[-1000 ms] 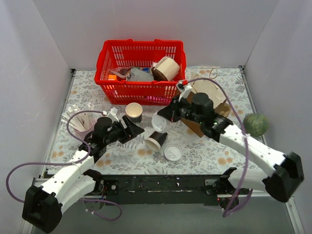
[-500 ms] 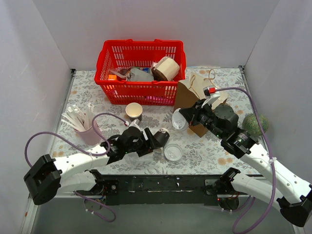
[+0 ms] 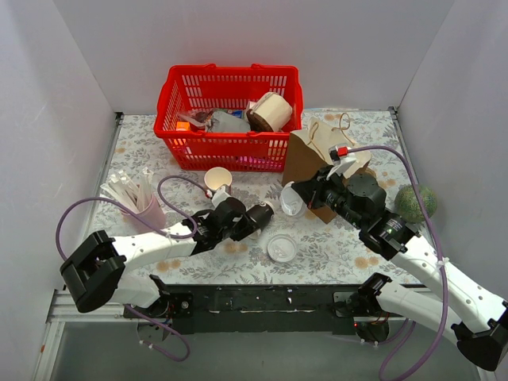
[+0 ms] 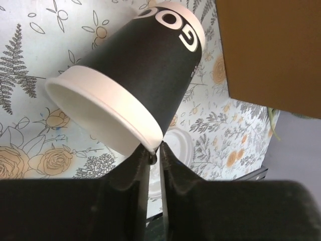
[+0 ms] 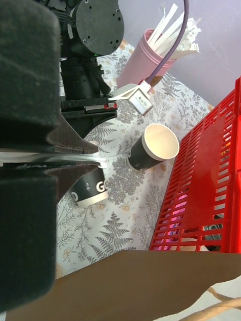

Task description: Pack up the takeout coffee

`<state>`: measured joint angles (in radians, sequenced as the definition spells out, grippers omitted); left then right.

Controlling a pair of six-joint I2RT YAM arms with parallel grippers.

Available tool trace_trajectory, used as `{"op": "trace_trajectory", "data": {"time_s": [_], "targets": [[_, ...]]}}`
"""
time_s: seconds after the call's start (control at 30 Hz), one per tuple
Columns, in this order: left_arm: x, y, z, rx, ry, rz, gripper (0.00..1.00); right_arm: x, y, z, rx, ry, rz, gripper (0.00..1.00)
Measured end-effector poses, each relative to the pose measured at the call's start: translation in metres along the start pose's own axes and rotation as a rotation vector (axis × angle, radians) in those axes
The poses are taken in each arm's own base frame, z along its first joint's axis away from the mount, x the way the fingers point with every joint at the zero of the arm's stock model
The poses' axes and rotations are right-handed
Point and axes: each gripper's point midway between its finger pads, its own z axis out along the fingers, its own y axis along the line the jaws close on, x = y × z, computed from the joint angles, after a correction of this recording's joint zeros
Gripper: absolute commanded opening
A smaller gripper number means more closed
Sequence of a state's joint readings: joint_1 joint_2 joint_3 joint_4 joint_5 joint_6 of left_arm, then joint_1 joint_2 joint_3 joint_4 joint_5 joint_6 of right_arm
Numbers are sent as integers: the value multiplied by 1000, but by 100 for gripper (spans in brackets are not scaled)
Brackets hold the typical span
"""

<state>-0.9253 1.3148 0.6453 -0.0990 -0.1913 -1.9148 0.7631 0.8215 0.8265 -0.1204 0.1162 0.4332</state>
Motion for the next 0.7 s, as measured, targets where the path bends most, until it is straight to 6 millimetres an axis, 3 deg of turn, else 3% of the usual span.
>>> {"op": "trace_trajectory", "data": {"time_s": [0.3,0.53,0.7], "targets": [[-16,-8,-9,-74,-41,20,0,5,-1,0,-2,14,-15,1],[-21,-19,-40,-257,59,158,0,15,-6,-1,9,65,-52,1],[-10,8,-69,-431,202,275,0,23,-10,-1,24,116,-83,1]]}}
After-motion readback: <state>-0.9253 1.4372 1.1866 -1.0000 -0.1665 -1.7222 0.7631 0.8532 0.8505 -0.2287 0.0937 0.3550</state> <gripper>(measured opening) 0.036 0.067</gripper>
